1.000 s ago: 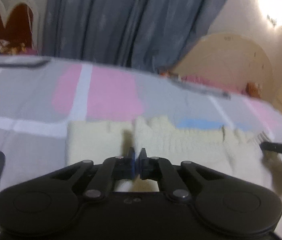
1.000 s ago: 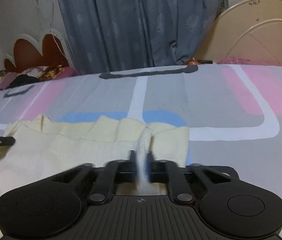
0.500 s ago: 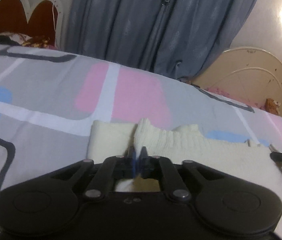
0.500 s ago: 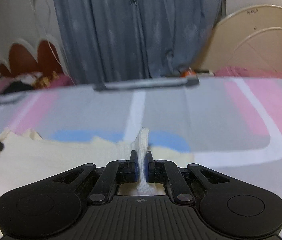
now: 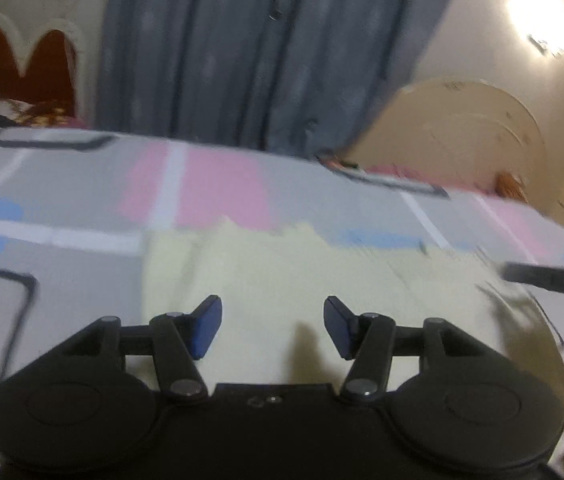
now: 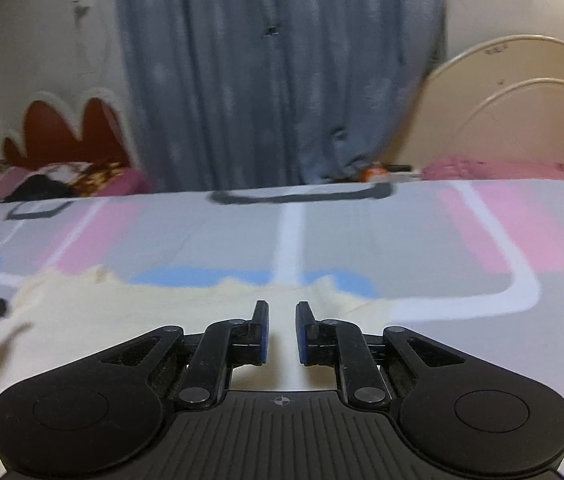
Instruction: Fold small clothes
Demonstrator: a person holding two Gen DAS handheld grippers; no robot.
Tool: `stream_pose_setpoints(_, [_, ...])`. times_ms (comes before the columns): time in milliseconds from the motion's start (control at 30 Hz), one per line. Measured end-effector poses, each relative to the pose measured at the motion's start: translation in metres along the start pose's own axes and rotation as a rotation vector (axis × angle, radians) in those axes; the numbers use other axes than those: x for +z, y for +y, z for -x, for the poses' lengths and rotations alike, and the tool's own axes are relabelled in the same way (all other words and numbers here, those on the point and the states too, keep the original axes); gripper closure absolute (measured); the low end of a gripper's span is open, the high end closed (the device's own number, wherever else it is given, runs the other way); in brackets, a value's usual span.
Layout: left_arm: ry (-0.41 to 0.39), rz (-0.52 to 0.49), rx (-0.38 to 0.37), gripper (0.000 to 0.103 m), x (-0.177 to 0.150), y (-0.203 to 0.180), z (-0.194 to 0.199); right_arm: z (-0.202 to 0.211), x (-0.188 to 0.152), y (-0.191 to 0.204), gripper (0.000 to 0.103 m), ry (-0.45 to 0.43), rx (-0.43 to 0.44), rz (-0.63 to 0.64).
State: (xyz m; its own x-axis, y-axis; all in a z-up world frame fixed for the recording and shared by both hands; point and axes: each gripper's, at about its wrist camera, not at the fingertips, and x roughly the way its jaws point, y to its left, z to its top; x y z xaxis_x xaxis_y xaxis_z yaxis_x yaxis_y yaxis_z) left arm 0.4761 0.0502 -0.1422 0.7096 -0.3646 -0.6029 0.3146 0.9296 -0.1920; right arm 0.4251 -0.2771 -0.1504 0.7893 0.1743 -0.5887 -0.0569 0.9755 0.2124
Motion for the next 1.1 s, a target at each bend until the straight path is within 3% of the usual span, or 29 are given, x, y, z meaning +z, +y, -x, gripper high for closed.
stream_pose_setpoints(100, [0.039,0.003,0.02,0.049,-0.015,-0.006,-0.009,-0.005,-0.013,0.023,0.089,0.051,0.046,0.041])
stream_pose_setpoints(167, [0.034,-0.003,0.031,0.049,-0.018,-0.004,-0.01,-0.01,-0.024,0.032,0.089,0.076,0.029,0.084])
stream_pose_setpoints(333, [0.039,0.027,0.046,0.05,-0.018,0.002,0.001,-0.009,-0.041,0.003,0.089,0.089,-0.046,0.025])
stream_pose_setpoints(467, [0.033,0.047,0.023,0.05,-0.024,-0.003,0.02,0.009,-0.035,0.012,0.089,0.075,0.011,-0.012])
stream_pose_setpoints(633, [0.055,0.013,0.039,0.05,-0.035,-0.01,0.016,0.015,-0.046,0.05,0.089,0.088,0.08,0.049])
stream_pose_setpoints(733, [0.073,-0.014,0.049,0.05,-0.037,-0.011,0.013,0.007,-0.064,0.058,0.089,0.137,0.037,0.091])
stream_pose_setpoints(833, [0.095,0.018,0.041,0.049,-0.035,-0.01,0.022,0.012,-0.064,0.052,0.089,0.144,0.036,0.038])
stream_pose_setpoints(933, [0.1,0.022,0.036,0.048,-0.042,-0.012,0.031,0.025,-0.062,0.061,0.089,0.126,0.046,0.064])
stream_pose_setpoints(1100, [0.117,-0.031,0.037,0.048,-0.063,-0.02,0.037,0.028,-0.083,0.076,0.088,0.176,0.05,0.102])
